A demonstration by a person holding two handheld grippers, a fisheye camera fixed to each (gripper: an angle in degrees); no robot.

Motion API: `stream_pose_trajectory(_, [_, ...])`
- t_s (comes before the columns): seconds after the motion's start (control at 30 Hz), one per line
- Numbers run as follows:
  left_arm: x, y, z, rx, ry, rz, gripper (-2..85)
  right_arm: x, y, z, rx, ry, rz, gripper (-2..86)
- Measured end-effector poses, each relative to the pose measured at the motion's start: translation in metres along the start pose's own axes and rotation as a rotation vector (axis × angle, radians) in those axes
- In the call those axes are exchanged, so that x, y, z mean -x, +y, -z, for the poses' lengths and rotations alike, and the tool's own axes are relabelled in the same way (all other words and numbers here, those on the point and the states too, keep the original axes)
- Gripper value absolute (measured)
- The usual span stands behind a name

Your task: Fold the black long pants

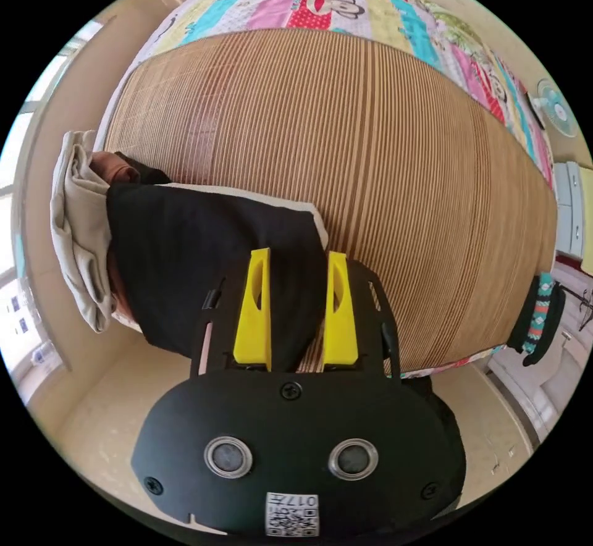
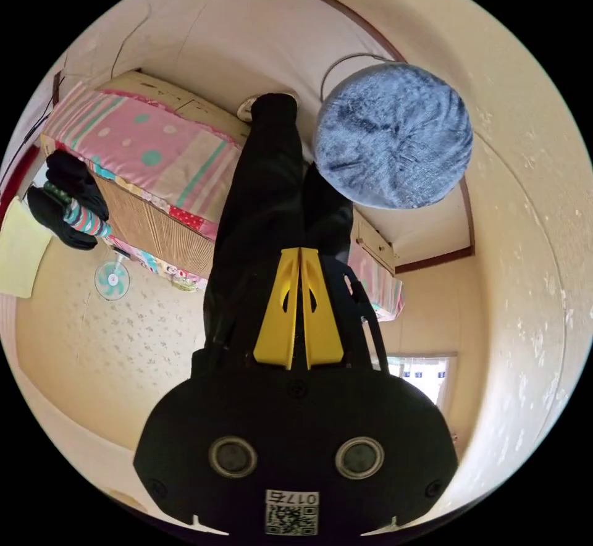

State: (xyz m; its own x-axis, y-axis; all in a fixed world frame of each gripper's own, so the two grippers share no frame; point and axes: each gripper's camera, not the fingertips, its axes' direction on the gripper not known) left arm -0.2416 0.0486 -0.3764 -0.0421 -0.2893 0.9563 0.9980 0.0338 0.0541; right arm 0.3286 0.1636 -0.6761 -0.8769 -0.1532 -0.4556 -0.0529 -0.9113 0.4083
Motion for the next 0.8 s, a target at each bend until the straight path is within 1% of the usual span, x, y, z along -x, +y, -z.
stream_pose_trajectory(0.07, [-0.009, 0.001, -0.002, 0.001, -0.035, -0.006, 11.3, 0.072, -0.005, -0.022, 0.054, 0.11, 0.176, 0.2])
stream_pose_trajectory(0.1, [-0.013, 0.006, 0.001, -0.02, -0.049, -0.002, 10.9, 0.091, -0.004, -0.027, 0.06, 0.147, 0.222, 0.2])
stream_pose_trajectory(0.17, [-0.017, 0.016, 0.006, -0.049, -0.056, -0.032, 10.3, 0.167, 0.008, -0.051, 0.065, 0.292, 0.422, 0.2])
stream_pose_trajectory(0.2, [-0.015, 0.023, 0.009, -0.071, -0.055, -0.055, 9.4, 0.186, 0.013, -0.058, 0.065, 0.325, 0.476, 0.2])
stream_pose_trajectory(0.27, [-0.002, 0.036, 0.016, -0.12, 0.023, -0.072, 7.7, 0.239, 0.033, -0.089, 0.072, 0.42, 0.642, 0.2])
stream_pose_trajectory(0.3, [0.017, 0.044, 0.02, -0.145, 0.127, -0.06, 6.5, 0.248, 0.037, -0.097, 0.075, 0.433, 0.668, 0.2])
stream_pose_trajectory(0.33, [0.039, 0.051, 0.022, -0.146, 0.275, -0.043, 5.4, 0.262, 0.043, -0.113, 0.083, 0.444, 0.701, 0.2])
stream_pose_trajectory(0.37, [0.053, 0.055, 0.021, -0.141, 0.362, -0.034, 4.7, 0.271, 0.046, -0.128, 0.094, 0.43, 0.721, 0.2])
stream_pose_trajectory(0.43, [0.107, 0.075, 0.008, -0.089, 0.739, 0.005, 1.4, 0.276, 0.047, -0.15, 0.119, 0.396, 0.739, 0.2])
stream_pose_trajectory(0.47, [0.12, 0.082, 0.007, -0.095, 0.812, 0.014, 0.5, 0.277, 0.045, -0.164, 0.143, 0.383, 0.737, 0.2])
stream_pose_trajectory(0.53, [0.15, 0.111, 0.002, -0.095, 1.051, -0.057, -0.5, 0.273, 0.037, -0.186, 0.177, 0.38, 0.7, 0.2])
stream_pose_trajectory(0.57, [0.152, 0.117, 0.002, -0.089, 1.081, -0.088, -0.6, 0.27, 0.031, -0.199, 0.199, 0.376, 0.687, 0.2])
stream_pose_trajectory(0.6, [0.153, 0.133, 0.005, -0.101, 1.069, -0.124, -0.7, 0.269, 0.029, -0.205, 0.208, 0.374, 0.685, 0.2])
stream_pose_trajectory(0.67, [0.15, 0.153, 0.014, -0.162, 0.96, -0.142, -0.7, 0.268, 0.02, -0.226, 0.215, 0.386, 0.678, 0.2])
stream_pose_trajectory(0.8, [0.131, 0.161, 0.029, -0.276, 0.714, -0.056, 1.4, 0.271, 0.011, -0.25, 0.237, 0.435, 0.679, 0.3])
